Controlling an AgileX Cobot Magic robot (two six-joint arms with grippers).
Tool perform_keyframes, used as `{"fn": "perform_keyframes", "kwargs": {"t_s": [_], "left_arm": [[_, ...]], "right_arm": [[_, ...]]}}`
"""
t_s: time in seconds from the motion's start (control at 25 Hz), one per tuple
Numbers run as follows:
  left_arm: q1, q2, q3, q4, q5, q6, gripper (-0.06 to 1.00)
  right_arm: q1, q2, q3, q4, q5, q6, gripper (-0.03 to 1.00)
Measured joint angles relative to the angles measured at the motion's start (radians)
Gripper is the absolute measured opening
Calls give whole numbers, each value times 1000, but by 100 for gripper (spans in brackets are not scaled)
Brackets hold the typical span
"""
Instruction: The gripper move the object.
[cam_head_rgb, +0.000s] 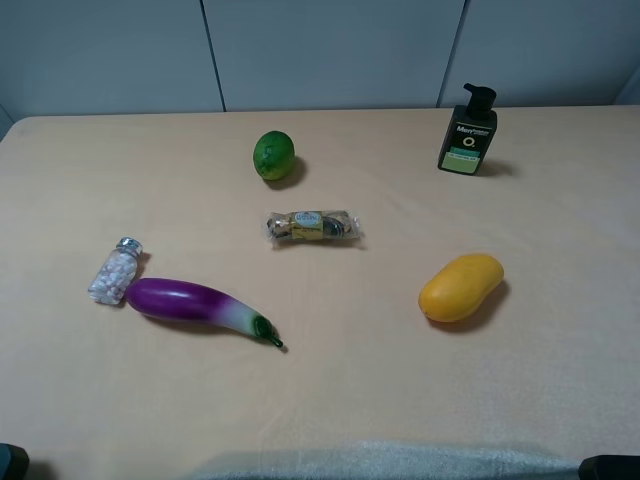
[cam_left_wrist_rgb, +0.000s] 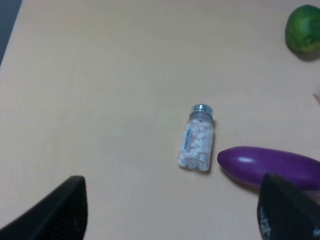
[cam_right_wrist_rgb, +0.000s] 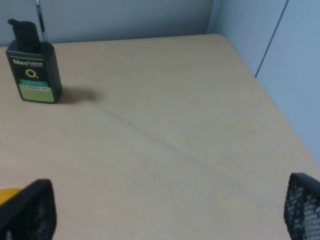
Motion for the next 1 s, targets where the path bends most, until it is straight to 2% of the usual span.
{"fn": "perform_keyframes", "kwargs": {"t_s": [0.2, 1.0], "left_arm": [[0, 0, 1, -1, -2, 30, 76], [0, 0, 1, -1, -3, 35, 76]], "right_arm": [[0, 0, 0, 0, 0, 0, 69], [0, 0, 0, 0, 0, 0, 69]]}}
